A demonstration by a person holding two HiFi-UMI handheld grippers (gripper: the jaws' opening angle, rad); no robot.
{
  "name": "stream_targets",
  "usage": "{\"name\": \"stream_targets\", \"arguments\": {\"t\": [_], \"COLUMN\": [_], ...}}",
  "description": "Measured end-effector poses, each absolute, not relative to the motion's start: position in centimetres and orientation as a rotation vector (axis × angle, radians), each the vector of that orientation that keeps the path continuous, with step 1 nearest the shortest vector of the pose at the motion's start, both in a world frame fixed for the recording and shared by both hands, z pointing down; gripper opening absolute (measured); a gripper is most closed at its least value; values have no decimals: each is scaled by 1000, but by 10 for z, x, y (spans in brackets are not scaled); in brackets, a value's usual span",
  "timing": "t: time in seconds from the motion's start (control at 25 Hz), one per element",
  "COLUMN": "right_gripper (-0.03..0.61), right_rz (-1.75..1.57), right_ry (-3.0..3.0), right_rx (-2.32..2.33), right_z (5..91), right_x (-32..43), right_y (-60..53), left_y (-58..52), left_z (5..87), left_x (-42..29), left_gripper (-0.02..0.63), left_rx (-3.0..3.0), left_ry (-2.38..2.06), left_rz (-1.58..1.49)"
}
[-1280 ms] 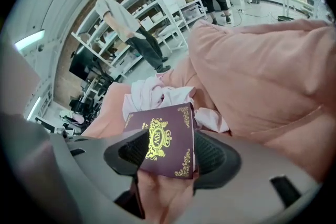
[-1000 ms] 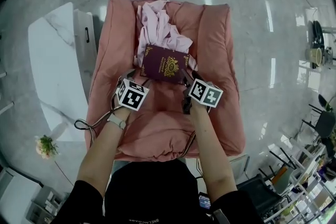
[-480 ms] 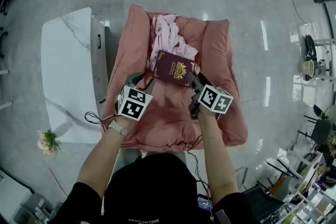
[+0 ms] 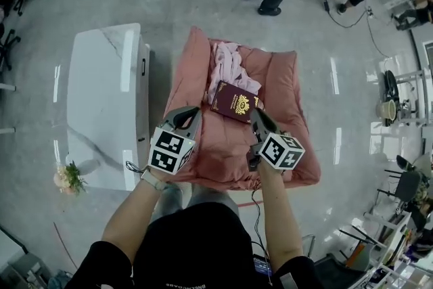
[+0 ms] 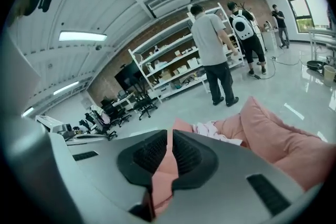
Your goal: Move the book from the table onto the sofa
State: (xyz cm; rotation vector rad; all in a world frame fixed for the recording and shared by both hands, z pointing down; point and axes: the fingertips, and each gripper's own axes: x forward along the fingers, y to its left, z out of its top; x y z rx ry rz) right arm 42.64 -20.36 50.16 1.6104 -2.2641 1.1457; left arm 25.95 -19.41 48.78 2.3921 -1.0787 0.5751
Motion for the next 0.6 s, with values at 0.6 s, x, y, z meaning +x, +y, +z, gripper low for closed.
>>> {"name": "stream_targets", "arguments": {"t": [0.6], "right_gripper": [32], "right_rz": [742], "right_ry": [-2599], "right_rx": [1394], "right_z": [364], "right_x": [258], "right_y": [-147], "left_y": [-119], "left_z": [371], "left_x": [116], "left_gripper": [14], "left_rx": [2452], "left_ry": [-1343], "left_rz": [378]}}
